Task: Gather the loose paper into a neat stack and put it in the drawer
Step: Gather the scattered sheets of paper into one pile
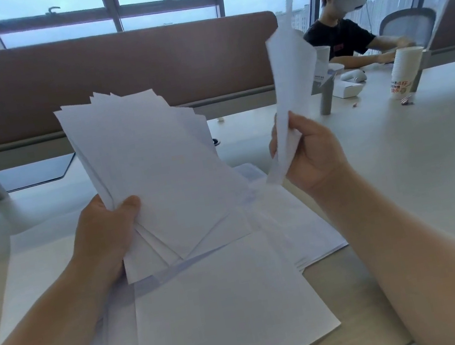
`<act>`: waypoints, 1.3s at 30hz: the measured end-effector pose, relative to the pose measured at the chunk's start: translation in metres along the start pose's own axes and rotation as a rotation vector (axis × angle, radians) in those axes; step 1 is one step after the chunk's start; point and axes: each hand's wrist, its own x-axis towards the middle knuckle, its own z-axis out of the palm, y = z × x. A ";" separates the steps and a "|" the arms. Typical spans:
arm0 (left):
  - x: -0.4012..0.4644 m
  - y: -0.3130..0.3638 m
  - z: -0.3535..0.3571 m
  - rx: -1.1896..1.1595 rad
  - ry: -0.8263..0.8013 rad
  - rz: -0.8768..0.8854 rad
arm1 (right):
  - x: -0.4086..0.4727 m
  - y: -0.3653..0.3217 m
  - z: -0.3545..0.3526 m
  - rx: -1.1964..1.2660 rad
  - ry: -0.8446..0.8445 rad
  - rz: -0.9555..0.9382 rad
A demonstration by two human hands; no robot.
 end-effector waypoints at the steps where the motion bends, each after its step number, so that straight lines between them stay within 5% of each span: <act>1: -0.001 0.000 0.000 -0.011 -0.008 0.002 | 0.001 0.007 0.001 -0.109 -0.004 0.037; 8: -0.004 0.002 0.000 -0.017 -0.075 0.022 | 0.001 0.055 -0.010 -1.068 0.052 0.047; 12: -0.010 0.004 0.003 0.060 -0.090 0.073 | -0.001 0.072 -0.014 -1.350 0.031 -0.045; 18: -0.014 0.003 0.005 0.310 -0.209 0.189 | 0.000 0.079 -0.014 -1.416 -0.074 0.010; 26: -0.009 0.010 -0.006 -0.259 -0.125 0.076 | 0.002 0.064 -0.014 -1.117 -0.030 -0.088; 39: -0.015 0.031 -0.008 -0.333 -0.086 0.323 | -0.024 0.052 0.014 -1.159 -0.083 -0.633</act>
